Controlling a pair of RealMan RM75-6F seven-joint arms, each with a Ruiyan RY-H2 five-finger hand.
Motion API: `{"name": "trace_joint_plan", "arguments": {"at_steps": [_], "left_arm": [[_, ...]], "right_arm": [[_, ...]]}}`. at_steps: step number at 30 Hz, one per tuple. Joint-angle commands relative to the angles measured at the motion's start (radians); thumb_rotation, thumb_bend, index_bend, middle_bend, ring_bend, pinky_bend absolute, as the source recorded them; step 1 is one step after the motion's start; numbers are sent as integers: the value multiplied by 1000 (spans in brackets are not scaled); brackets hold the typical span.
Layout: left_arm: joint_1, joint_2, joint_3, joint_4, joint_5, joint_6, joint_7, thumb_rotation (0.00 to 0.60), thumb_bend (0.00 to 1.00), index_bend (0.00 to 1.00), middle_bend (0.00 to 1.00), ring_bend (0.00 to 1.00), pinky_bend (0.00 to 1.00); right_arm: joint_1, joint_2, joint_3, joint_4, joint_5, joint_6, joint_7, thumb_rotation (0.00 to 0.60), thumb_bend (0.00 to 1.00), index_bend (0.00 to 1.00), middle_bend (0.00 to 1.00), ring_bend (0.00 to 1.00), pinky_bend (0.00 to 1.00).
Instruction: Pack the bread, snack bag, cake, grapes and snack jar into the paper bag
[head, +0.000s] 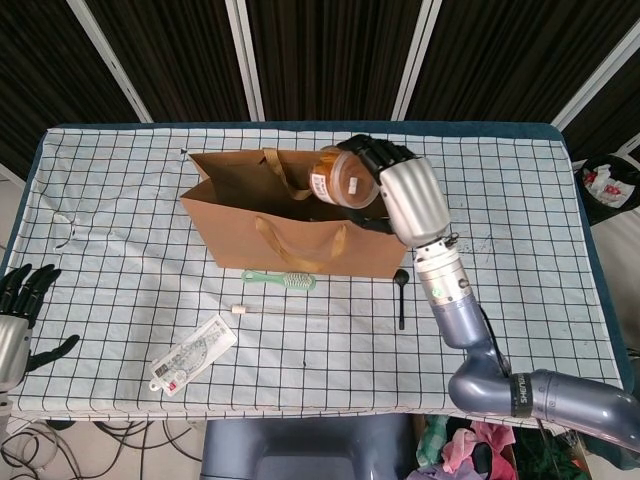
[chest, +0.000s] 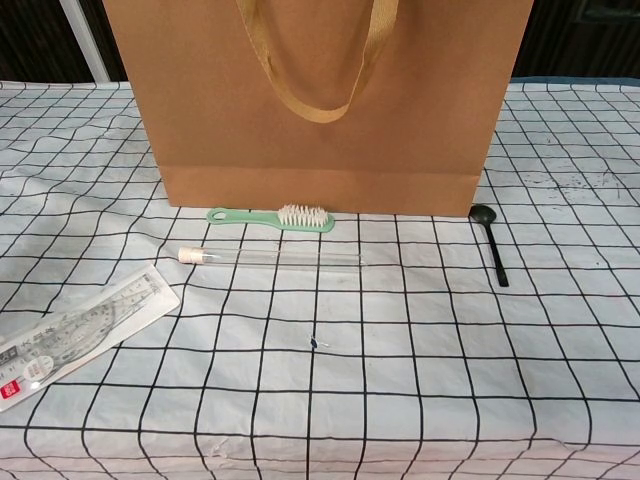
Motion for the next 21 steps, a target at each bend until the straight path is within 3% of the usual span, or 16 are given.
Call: {"name": "trace_joint_plan", "arguments": {"at_steps": [1,5,12,21], "left_arm": [[0,3,0,-1,1,2,-5,600,74,103,96,11,80],[2,5,-3,1,-1,6,-11,600,74,103,96,11,80],[4,5,-6,1,-2,14,-10,600,74,103,95,11,80],[6,2,-14,3,-14,16,0,600,74,103,95,11,80]], "right_arm": [[30,-42,-11,40,33,-23,-48,600,275,373,397,476,420],[37,-62,-12,59,65,-21,-88,600,266,366,368,425,406],[23,-18,-21,5,128,-52,-143,600,102,226,153,235,332],[-15,48,9,-54,132,-3,-137,600,93,202,109,214,314]]}}
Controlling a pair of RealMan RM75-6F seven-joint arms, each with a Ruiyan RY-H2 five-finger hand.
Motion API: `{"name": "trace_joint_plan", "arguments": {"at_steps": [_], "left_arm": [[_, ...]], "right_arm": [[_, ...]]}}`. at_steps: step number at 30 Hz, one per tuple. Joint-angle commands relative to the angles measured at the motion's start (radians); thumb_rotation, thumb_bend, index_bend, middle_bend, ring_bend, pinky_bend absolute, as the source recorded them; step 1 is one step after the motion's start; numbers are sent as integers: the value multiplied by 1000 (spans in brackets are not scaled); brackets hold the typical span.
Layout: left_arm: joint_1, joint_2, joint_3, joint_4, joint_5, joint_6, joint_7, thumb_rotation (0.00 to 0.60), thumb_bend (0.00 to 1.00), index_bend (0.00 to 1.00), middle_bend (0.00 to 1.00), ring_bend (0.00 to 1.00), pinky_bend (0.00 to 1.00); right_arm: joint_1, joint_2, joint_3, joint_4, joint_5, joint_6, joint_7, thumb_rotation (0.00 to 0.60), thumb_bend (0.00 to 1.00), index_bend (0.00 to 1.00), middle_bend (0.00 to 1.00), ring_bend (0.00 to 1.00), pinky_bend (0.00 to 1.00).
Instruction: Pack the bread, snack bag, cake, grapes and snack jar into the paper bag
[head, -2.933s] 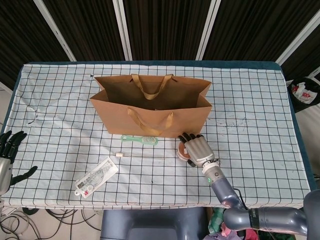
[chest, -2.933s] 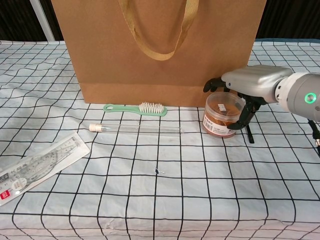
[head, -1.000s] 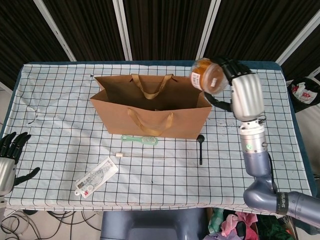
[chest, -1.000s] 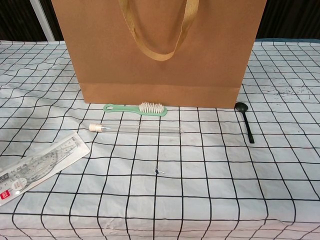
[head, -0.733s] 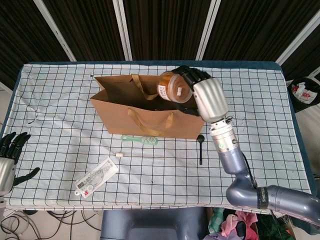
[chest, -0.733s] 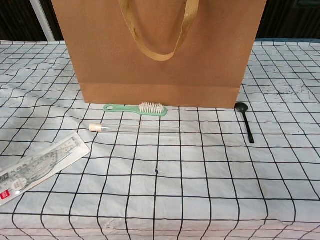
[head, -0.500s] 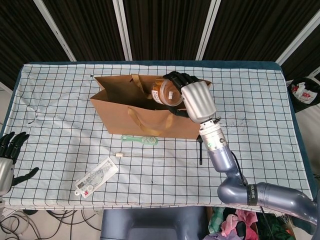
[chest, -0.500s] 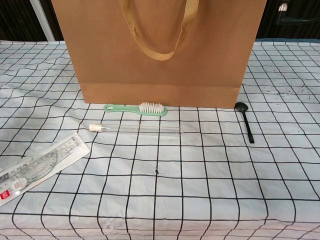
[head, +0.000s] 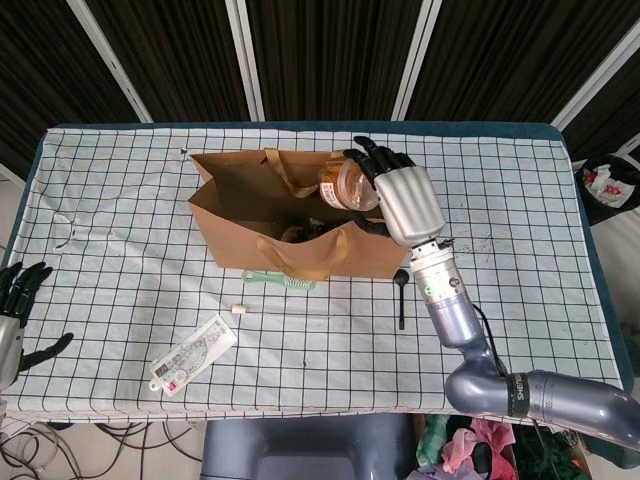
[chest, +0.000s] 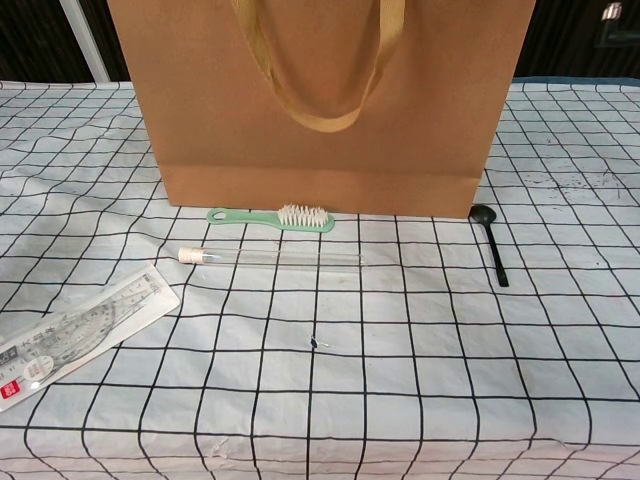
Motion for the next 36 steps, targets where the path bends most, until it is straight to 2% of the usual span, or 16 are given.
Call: {"name": "trace_joint_plan", "arguments": {"at_steps": [1,5,12,18,22,24,26,30,33,36], "left_arm": [[0,-2,-2,-1,-3,0,5,600,74,103,95,11,80],[0,-8,-6,-4,-6,2,20,600,74,103,95,11,80],[1,-15,-6,-7,-4,6,38,600,74,103,96,11,80],[1,-13,-14,-1,-12,7,29,600,74,103,96,11,80],[1,-10,-23,0,-23,8,22,600,74,104,97,11,80],[1,-8,-25,2,-25,10,20,600,74,104,100,11,80],[1,-3,-26,2,-30,5,16,600,74,104,100,11,80],[1,11,-26,-3,-35,-2,1,600,74,103,95,11,78],[5,18,-28,-5,-34,9,-8,600,74,103,93,11,77],[13,25,-28,-12,-39,15,-15,600,74,104,93,11,77]], "right_arm": [[-21,19,21,-16,-14,28,40,600,93,200,107,214,314],[-48,55,31,-40,-21,43,68,600,93,196,108,216,314],[-70,112,26,-77,11,-24,121,600,93,189,113,217,308],[-120,144,-9,-76,-64,99,20,600,94,179,113,219,306],[-220,201,-83,-119,-142,201,-31,600,98,178,120,219,306],[-282,224,-130,-141,-195,244,-5,600,102,178,125,220,306],[-361,249,-197,-153,-262,290,44,600,104,178,126,220,306],[-470,270,-315,-130,-380,337,106,600,108,178,127,220,306],[-524,266,-381,-99,-436,346,118,600,112,178,127,220,306],[-560,247,-425,-73,-479,356,99,600,114,177,127,220,302]]}}
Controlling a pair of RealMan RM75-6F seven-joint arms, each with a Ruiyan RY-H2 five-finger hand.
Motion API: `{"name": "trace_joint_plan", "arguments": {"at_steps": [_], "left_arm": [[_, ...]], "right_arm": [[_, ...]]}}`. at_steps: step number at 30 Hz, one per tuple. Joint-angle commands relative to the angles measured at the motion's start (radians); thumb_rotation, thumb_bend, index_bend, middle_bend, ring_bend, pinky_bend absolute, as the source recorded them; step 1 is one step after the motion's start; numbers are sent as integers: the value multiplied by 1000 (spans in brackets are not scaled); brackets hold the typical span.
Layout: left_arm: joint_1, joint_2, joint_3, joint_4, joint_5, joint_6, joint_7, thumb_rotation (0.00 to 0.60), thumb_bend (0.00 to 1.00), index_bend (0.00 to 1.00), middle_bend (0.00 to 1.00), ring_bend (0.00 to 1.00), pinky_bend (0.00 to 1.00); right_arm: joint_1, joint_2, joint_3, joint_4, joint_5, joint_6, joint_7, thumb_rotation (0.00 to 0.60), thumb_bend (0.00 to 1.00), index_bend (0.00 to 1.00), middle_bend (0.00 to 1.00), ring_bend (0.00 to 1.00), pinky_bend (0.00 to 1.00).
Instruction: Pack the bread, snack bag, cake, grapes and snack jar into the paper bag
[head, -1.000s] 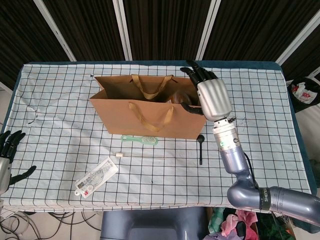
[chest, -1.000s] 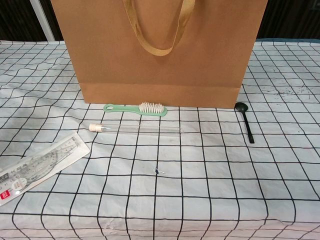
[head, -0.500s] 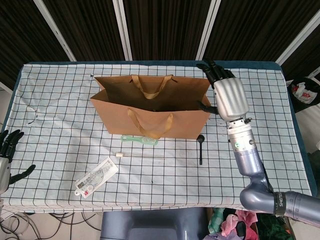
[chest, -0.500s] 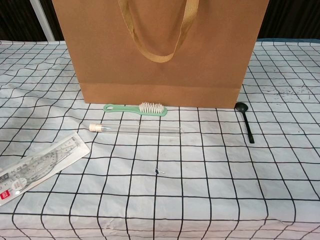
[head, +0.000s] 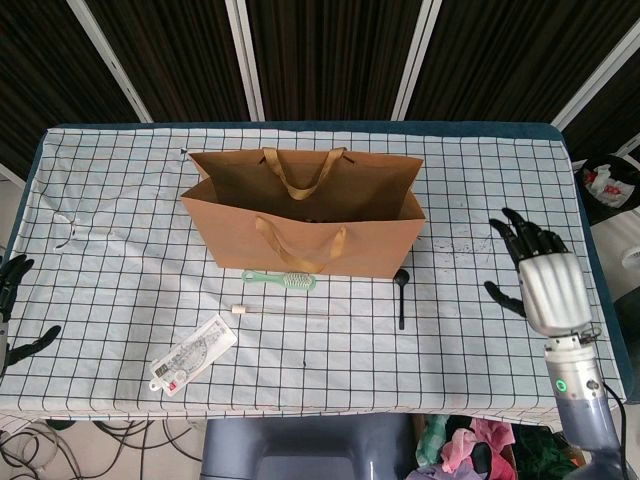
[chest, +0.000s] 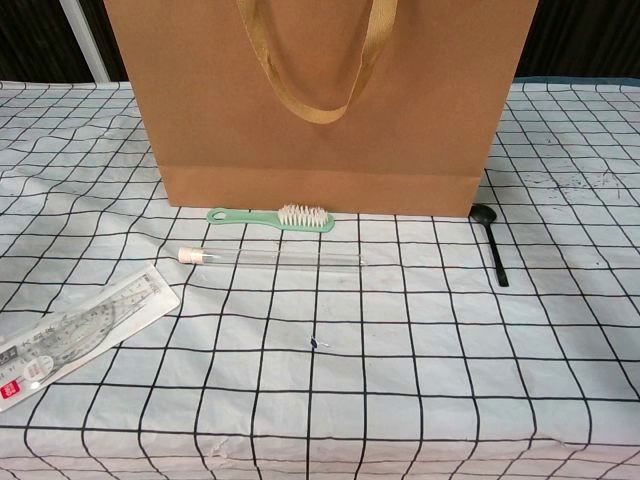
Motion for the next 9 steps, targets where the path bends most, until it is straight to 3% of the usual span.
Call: {"name": "trace_joint_plan", "arguments": {"at_steps": [1,9], "left_arm": [[9,11,1,-15,-13,-1,-5,600,74,104,93,11,77],[21,68,13,-82,-57,-50,-2,600,74,108,93,11,77]], "right_arm": [[-59,-21,-64,44,-64,27,-23,600,115,177,127,220,301],[-106,-73,-101,68,-102,20,-99,600,118,175,127,220,297]]}}
